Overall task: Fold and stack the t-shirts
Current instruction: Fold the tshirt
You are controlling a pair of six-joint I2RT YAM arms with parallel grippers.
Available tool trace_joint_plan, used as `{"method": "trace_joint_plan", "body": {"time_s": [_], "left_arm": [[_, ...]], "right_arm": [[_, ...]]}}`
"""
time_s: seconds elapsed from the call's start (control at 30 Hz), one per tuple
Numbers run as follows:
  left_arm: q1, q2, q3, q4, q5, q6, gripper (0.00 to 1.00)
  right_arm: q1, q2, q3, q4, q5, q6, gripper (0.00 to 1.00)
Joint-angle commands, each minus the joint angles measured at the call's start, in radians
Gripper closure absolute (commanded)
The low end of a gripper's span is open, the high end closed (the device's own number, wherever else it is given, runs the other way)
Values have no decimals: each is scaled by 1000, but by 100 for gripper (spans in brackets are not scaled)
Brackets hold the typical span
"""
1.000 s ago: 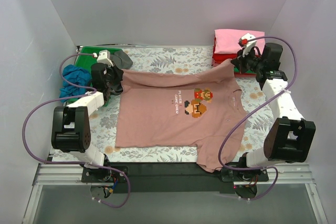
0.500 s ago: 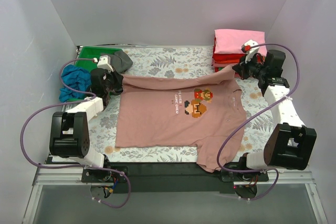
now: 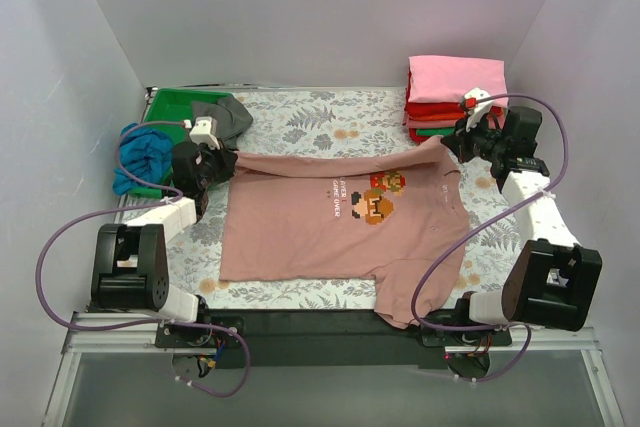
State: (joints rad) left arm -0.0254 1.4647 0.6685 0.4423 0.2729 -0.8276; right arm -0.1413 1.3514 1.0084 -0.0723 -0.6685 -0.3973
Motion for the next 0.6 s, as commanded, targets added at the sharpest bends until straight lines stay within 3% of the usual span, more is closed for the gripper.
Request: {"method": "trace_joint_plan", "body": {"time_s": [0.0, 0.57], "left_arm": [[7, -53, -17, 9, -3, 33, 100], [7, -63, -18, -77, -29, 24, 100]], "right_arm": [[-7, -38, -20, 46, -25, -6, 99], [-26, -61, -116, 57, -34, -44, 99]]}}
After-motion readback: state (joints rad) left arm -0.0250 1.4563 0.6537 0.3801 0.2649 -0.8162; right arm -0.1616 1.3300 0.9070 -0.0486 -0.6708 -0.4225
